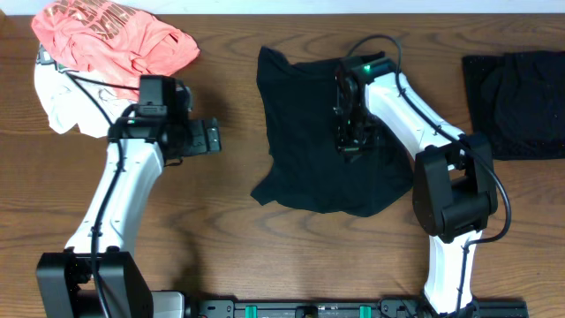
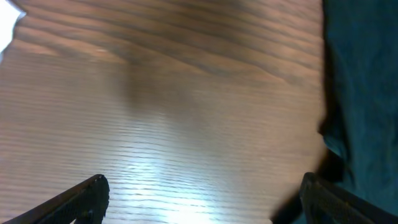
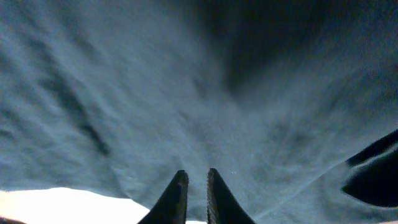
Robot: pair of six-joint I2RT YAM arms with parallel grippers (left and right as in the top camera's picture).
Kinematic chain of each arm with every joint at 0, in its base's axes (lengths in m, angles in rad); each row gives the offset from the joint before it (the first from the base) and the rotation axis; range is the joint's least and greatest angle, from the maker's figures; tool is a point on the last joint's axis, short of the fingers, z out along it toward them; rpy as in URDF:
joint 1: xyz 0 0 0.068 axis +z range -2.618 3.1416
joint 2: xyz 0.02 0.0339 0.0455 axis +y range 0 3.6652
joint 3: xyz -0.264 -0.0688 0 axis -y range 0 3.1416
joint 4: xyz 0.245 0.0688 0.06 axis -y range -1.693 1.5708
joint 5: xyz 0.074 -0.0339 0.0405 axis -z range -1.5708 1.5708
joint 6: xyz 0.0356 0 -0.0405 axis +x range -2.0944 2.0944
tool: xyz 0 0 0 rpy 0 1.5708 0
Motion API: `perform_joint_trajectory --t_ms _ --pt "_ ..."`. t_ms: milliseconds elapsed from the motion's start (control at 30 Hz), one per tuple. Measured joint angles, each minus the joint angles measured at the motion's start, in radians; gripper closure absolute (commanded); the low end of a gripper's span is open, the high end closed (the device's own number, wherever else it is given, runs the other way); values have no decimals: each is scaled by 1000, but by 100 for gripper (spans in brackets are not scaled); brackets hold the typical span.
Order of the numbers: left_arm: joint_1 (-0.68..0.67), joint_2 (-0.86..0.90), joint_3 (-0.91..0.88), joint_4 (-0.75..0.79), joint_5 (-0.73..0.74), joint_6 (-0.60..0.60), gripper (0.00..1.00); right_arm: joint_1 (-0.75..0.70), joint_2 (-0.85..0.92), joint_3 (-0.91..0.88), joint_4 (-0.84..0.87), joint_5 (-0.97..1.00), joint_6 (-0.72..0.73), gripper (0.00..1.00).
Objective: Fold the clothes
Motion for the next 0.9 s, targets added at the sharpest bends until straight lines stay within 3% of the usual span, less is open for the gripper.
perform_joint_trajectory --t_ms 367,900 --pt "48 0 0 3 0 -7 2 0 0 -47 13 28 37 98" --pt "48 0 0 3 0 -12 2 0 -22 -193 241 126 44 99"
